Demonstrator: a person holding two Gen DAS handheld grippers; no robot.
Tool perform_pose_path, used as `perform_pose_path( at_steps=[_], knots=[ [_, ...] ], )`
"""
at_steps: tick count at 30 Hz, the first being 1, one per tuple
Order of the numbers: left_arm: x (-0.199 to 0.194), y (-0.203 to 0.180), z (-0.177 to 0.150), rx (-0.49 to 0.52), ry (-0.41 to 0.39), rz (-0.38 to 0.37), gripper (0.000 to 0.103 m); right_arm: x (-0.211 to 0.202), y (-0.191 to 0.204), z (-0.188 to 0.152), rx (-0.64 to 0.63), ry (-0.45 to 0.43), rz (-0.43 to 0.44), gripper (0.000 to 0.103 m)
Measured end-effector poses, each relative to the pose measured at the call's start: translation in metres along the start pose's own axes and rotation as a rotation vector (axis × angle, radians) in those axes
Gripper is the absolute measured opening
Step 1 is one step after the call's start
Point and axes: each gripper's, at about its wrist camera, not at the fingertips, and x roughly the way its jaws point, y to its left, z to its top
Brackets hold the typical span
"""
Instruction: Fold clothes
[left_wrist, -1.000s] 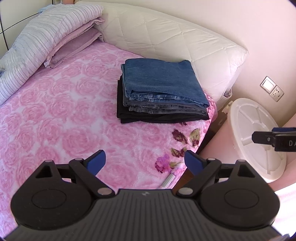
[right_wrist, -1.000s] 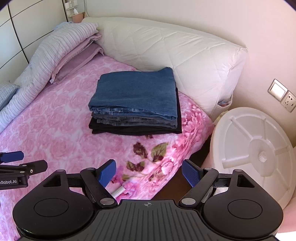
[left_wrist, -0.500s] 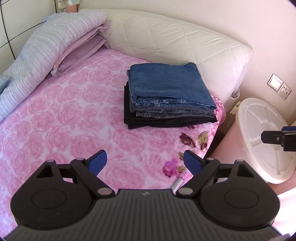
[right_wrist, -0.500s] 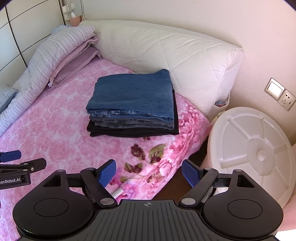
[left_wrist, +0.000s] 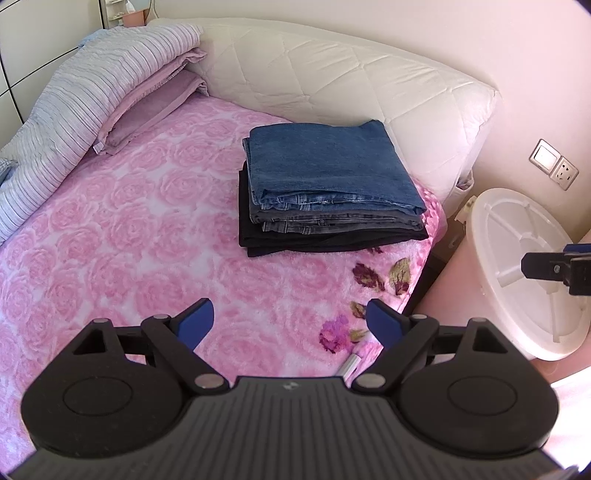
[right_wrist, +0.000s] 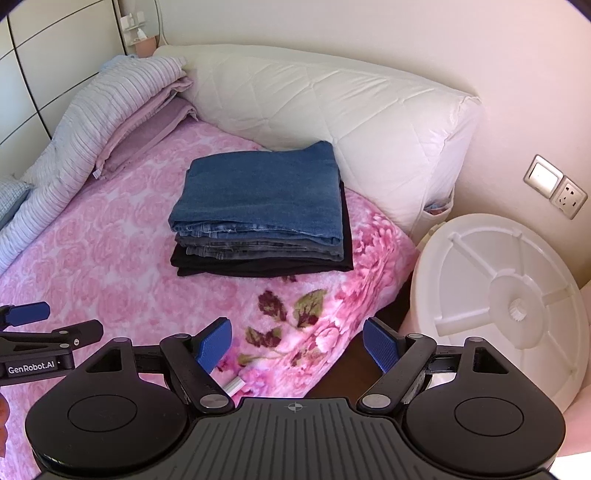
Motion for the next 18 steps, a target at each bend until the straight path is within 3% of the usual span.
perform_pose_path(
  at_steps=[18],
  knots=[
    [-0.0027, 0.0021, 0.0031, 0.024, -0.015, 0.008, 0.087, -0.001, 0.0079, 0.0026, -0.006, -0.008, -0.007, 0.082]
  ],
)
